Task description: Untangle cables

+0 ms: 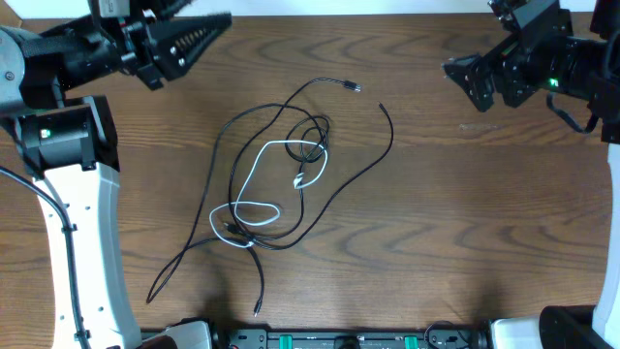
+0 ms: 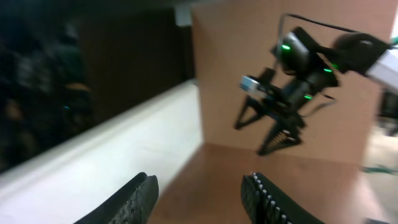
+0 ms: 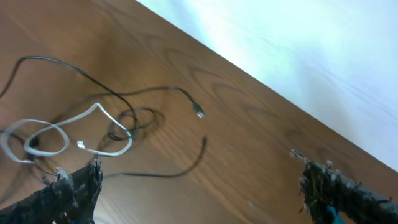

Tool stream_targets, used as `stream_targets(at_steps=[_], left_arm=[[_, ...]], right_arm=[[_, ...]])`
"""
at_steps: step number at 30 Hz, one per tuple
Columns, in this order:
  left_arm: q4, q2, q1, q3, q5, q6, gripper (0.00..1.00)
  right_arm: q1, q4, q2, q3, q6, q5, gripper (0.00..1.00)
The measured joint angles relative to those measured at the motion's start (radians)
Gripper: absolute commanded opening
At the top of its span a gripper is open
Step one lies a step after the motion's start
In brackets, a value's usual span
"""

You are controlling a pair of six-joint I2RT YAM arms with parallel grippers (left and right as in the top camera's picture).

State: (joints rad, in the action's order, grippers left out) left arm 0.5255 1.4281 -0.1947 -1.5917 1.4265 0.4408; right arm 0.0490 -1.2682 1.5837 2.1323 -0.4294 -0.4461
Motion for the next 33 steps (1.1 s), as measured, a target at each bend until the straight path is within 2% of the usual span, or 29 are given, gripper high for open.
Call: stream_targets(at_steps=[4,8,13,17,18,20,25,28,33], left_arm=[[0.019,0.0,0.0,0.0,-0.18,-0.073,0.55],[0.065,0.0,0.0,0.0,-0.357,-0.098,0.63],[0.042,0.0,0.0,0.0,-0.545,-0.102,0.66],[-0.082,0.002,0.0,0.0,-0.593,-0.142,0.67],[-0.088,0.004,0.0,0.0,-0.598,-0.161,0.87],[-0.088,0.01,0.0,0.0,-0.614,-0.202,0.97],[-0.101,0.024,0.0,0.0,-0.668,-0.254,0.98],[-0.211,0.032,0.0,0.0,-0.683,-0.266,0.98],[-0.307,0.049,0.0,0.0,-0.697,-0.273,0.98]], right_arm=[[0.0,-0.015,0.0,0.0,0.0,0.077,0.99],[0.0,-0.072,0.0,0.0,0.003,0.105,0.99],[0.0,-0.154,0.0,0.0,0.003,0.122,0.99],[0.0,-0.251,-0.012,0.0,0.003,0.129,0.99],[0.0,-0.274,-0.018,0.0,0.004,0.13,0.99],[0.0,-0.306,-0.041,0.0,0.003,0.13,0.99],[0.0,-0.354,-0.119,0.0,0.003,0.069,0.99],[0.006,-0.357,-0.183,0.0,0.002,0.008,0.99],[0.021,-0.392,-0.264,0.0,-0.025,-0.026,0.99]])
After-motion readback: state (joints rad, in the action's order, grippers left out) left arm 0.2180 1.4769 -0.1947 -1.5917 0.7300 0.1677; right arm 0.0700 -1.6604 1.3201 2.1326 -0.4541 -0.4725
